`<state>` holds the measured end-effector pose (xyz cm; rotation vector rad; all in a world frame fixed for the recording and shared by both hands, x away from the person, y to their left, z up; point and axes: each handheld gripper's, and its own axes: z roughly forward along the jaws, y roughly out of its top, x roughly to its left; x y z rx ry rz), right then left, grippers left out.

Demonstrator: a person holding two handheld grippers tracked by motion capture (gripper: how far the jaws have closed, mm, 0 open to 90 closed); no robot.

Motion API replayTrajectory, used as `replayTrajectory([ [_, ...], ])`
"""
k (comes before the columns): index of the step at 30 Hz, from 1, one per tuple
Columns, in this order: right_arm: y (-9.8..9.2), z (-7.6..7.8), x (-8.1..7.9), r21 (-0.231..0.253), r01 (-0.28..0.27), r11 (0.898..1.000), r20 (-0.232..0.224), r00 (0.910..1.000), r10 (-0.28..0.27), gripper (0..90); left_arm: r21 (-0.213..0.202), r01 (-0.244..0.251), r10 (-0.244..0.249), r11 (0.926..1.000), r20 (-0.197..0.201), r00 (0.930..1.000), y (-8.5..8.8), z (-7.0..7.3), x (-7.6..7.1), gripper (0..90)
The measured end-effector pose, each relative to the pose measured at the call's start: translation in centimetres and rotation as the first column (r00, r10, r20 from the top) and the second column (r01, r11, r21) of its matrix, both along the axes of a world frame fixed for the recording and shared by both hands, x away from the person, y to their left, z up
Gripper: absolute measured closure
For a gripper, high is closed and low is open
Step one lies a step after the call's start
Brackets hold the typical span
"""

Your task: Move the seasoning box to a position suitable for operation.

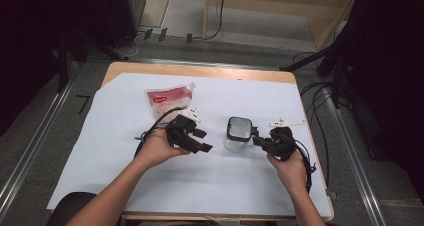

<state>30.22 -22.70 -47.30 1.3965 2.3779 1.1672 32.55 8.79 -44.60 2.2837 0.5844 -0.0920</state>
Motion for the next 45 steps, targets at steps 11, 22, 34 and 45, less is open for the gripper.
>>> replayTrajectory([
  [11,-0.9,0.6,0.6,0.005,0.029,1.000,0.019,0.9994,-0.029,90.0,0.021,0.024,-0.023,0.9995,-0.037,0.9990,-2.1,-0.7,0.7,37.2],
  [22,-2.1,1.1,1.0,0.011,0.087,0.996,0.034,0.9956,-0.087,90.0,-0.024,0.049,-0.050,0.9985,-0.034,0.9982,-3.4,-0.5,1.8,34.5],
  [34,-1.6,0.6,1.9,-0.007,0.111,0.994,0.029,0.9934,-0.111,90.0,-0.054,0.043,-0.043,0.9976,0.004,0.9991,-5.7,-0.7,3.6,31.0],
  [45,-1.6,0.6,1.9,-0.012,0.117,0.993,0.020,0.9930,-0.117,90.0,-0.048,0.049,-0.048,0.9977,0.022,0.9986,-6.3,-1.2,4.2,25.8],
])
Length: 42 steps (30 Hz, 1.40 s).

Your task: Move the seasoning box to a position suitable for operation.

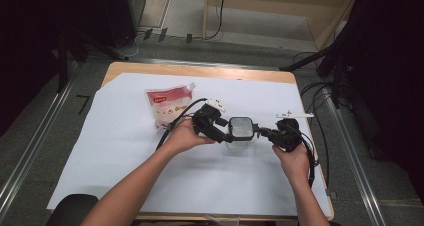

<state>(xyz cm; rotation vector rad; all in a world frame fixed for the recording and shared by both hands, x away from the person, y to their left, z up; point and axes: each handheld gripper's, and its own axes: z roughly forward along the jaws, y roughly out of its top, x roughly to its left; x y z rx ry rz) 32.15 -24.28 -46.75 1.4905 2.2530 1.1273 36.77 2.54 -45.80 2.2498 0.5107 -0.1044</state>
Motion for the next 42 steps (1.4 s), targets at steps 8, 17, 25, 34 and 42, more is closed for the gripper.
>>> replayTrajectory([
  [8,0.1,0.0,0.1,-0.005,0.004,1.000,-0.001,1.0000,-0.004,90.0,-0.007,0.004,-0.004,1.0000,0.030,0.9996,-0.9,-0.4,0.3,18.2],
  [17,0.1,-0.1,0.1,-0.004,0.004,1.000,-0.002,1.0000,-0.004,90.0,0.030,-0.005,0.003,0.9996,0.056,0.9984,-1.8,-1.1,0.1,14.8],
  [25,0.1,-0.1,0.1,-0.002,0.004,1.000,-0.004,1.0000,-0.004,90.0,0.030,0.008,-0.009,0.9995,0.050,0.9987,-1.8,-1.1,0.3,14.4],
  [34,0.0,-0.1,0.1,-0.002,0.000,1.000,-0.007,1.0000,0.000,90.0,0.022,0.003,-0.004,0.9997,0.053,0.9986,-1.7,-0.3,0.2,15.6],
  [42,0.1,-0.1,0.1,-0.008,0.000,1.000,-0.005,1.0000,0.000,90.0,0.039,-0.005,0.003,0.9992,0.053,0.9986,-1.9,0.3,0.1,15.4],
])
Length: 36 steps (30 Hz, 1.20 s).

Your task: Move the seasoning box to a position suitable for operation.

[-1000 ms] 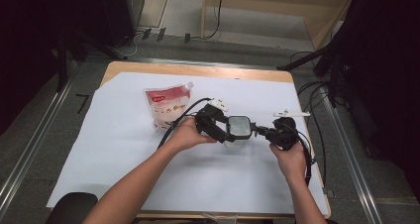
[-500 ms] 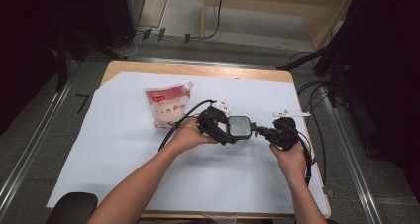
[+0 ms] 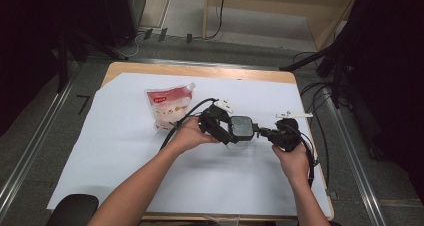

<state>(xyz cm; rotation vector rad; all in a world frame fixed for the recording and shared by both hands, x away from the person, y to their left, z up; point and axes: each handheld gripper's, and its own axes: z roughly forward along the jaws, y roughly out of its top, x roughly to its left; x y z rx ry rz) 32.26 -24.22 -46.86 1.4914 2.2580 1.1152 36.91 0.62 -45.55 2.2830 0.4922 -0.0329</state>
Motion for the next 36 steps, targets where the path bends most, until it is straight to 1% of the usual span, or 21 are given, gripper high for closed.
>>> replayTrajectory([
  [7,-0.1,0.0,0.0,0.007,0.001,1.000,-0.006,1.0000,-0.001,90.0,0.020,0.004,-0.004,0.9998,0.007,1.0000,-0.3,0.3,0.0,15.3],
  [10,0.0,0.1,0.0,0.010,-0.001,1.000,-0.003,1.0000,0.001,90.0,0.027,0.006,-0.007,0.9996,0.020,0.9998,-0.4,0.6,-0.2,15.2],
  [13,0.0,0.1,0.0,0.013,0.001,1.000,-0.004,1.0000,-0.001,90.0,0.026,0.003,-0.003,0.9997,0.018,0.9998,-0.5,0.7,-0.2,15.0],
  [14,0.0,0.1,0.0,0.012,-0.001,1.000,-0.003,1.0000,0.001,90.0,0.034,0.008,-0.009,0.9994,0.016,0.9998,-0.4,0.8,-0.2,15.0],
  [16,-0.1,0.1,0.0,0.012,-0.004,1.000,-0.003,1.0000,0.004,90.0,0.035,0.007,-0.008,0.9994,0.024,0.9997,-0.5,0.8,-0.2,15.0],
  [17,-0.1,0.1,0.0,0.014,-0.005,1.000,-0.003,1.0000,0.005,90.0,0.042,0.007,-0.008,0.9991,0.025,0.9996,-0.5,0.9,-0.3,15.0],
  [19,-0.1,0.0,0.0,0.018,-0.003,1.000,-0.004,1.0000,0.004,90.0,0.044,0.009,-0.010,0.9990,0.025,0.9996,-0.5,0.9,-0.3,15.0],
  [21,-0.1,0.0,0.0,0.026,-0.003,1.000,-0.008,1.0000,0.003,90.0,0.045,0.006,-0.006,0.9990,0.019,0.9998,-0.6,1.1,-0.2,14.9],
  [24,-0.1,0.0,0.0,0.027,-0.006,1.000,-0.007,1.0000,0.006,90.0,0.047,0.007,-0.008,0.9989,0.026,0.9996,-0.6,1.3,-0.2,14.7],
  [25,-0.1,0.0,0.0,0.028,-0.006,1.000,-0.007,1.0000,0.006,90.0,0.018,0.003,-0.004,0.9998,0.030,0.9995,-0.5,1.6,-0.2,14.6],
  [26,-0.1,0.0,0.0,0.027,-0.007,1.000,-0.008,0.9999,0.008,90.0,-0.014,-0.015,0.016,0.9998,0.024,0.9996,-0.4,1.8,-0.2,16.0],
  [27,-0.1,0.0,0.0,0.028,-0.008,1.000,-0.008,0.9999,0.008,90.0,-0.014,-0.015,0.016,0.9998,0.024,0.9996,-0.4,1.8,-0.2,20.8],
  [28,-0.1,0.0,0.0,0.031,-0.007,1.000,-0.006,1.0000,0.008,90.0,-0.070,-0.036,0.037,0.9969,0.013,0.9992,0.1,2.3,0.2,28.3],
  [29,-0.1,0.0,0.0,0.031,-0.007,1.000,-0.006,1.0000,0.008,90.0,-0.070,-0.036,0.037,0.9969,0.013,0.9992,0.1,2.3,0.2,29.6],
  [30,0.0,0.0,0.0,0.034,-0.004,0.999,-0.012,0.9999,0.005,90.0,-0.076,-0.036,0.035,0.9965,-0.008,0.9993,0.3,2.6,0.5,30.8],
  [31,0.0,0.0,0.0,0.034,-0.004,0.999,-0.012,0.9999,0.005,90.0,-0.076,-0.036,0.035,0.9965,-0.008,0.9993,0.3,2.6,0.5,31.0],
  [32,0.0,0.0,0.0,0.033,-0.006,0.999,-0.014,0.9999,0.006,90.0,-0.035,-0.027,0.028,0.9990,0.007,0.9996,0.1,2.8,0.3,30.2],
  [33,0.0,0.0,0.0,0.033,-0.006,0.999,-0.014,0.9999,0.006,90.0,-0.035,-0.027,0.028,0.9990,0.007,0.9996,0.1,2.8,0.3,28.2],
  [34,0.0,0.0,0.0,0.035,-0.011,0.999,-0.017,0.9998,0.012,90.0,0.011,-0.019,0.019,0.9998,0.022,0.9996,-0.2,2.7,0.0,25.6],
  [36,0.1,-0.1,0.1,0.027,-0.012,1.000,-0.016,0.9998,0.012,90.0,0.011,-0.025,0.024,0.9996,0.016,0.9996,-0.3,2.6,0.0,25.3],
])
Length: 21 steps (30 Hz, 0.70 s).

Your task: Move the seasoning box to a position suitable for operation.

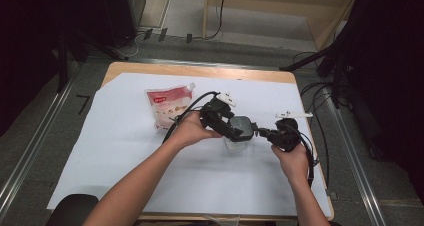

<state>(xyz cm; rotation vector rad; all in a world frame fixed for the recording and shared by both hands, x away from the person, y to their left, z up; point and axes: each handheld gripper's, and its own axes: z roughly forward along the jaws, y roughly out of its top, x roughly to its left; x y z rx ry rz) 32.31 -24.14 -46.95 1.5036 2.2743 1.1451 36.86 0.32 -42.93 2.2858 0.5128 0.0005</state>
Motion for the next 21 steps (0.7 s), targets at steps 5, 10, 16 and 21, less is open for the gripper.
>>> replayTrajectory([
  [5,0.00,0.00,0.03,-0.004,0.000,1.000,-0.002,1.0000,0.000,90.0,-0.011,-0.006,0.006,0.9999,0.010,0.9999,-0.10,0.09,-0.03,25.7],
  [10,0.03,0.02,0.02,-0.001,0.000,1.000,-0.001,1.0000,0.000,90.0,-0.001,-0.001,0.001,1.0000,-0.006,1.0000,-0.06,-0.11,0.03,24.4],
  [16,0.05,0.02,0.00,-0.004,0.001,1.000,0.000,1.0000,-0.001,90.0,-0.010,0.013,-0.013,0.9999,-0.028,0.9995,-0.33,-0.27,-0.09,14.4],
  [21,0.06,0.00,0.02,-0.008,0.000,1.000,0.005,1.0000,0.000,90.0,-0.024,0.016,-0.016,0.9996,-0.012,0.9998,-0.37,-0.59,-0.28,11.3],
])
